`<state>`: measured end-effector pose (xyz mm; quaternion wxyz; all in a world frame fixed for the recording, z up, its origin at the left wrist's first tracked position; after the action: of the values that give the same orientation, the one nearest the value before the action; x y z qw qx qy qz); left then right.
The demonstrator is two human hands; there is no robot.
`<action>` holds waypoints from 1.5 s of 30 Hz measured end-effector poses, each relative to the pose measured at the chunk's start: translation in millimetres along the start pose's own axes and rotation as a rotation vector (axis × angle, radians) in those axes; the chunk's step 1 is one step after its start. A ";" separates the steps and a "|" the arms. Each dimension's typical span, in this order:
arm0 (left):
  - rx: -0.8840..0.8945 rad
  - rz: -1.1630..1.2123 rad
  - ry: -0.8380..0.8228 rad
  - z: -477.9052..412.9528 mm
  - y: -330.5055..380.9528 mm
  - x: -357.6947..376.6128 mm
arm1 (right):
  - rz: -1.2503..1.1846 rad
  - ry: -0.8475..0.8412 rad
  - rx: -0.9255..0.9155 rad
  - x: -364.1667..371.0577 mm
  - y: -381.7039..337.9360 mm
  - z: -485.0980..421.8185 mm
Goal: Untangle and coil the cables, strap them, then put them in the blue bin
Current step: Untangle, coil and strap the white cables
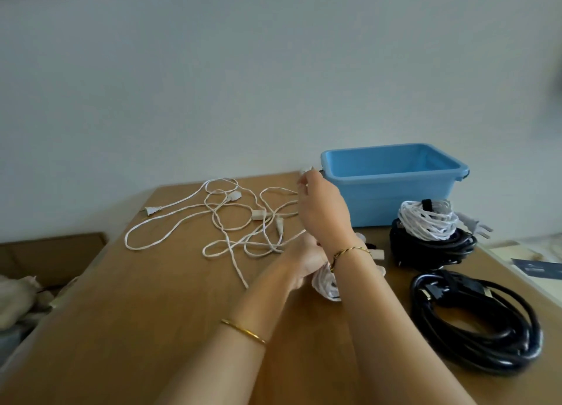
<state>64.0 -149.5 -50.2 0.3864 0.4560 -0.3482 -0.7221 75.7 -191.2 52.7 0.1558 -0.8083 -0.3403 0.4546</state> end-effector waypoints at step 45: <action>-0.173 -0.113 -0.074 23.1 -42.7 -175.0 | -0.887 -0.197 0.437 120.4 4.2 -1.1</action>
<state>82.3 26.8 -10.7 0.3700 0.4129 -0.2725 -0.7864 121.1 -110.9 -24.7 0.4669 -0.4876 -0.5608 0.4793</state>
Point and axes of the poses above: each hand's wrist, its own z-axis away from the middle knuckle, its own x-axis out of the palm, y = z × x, the point moved 9 cm from there along -z, towards the middle knuckle, and after that the axes turned 12 degrees about -x, right-handed, at the moved point
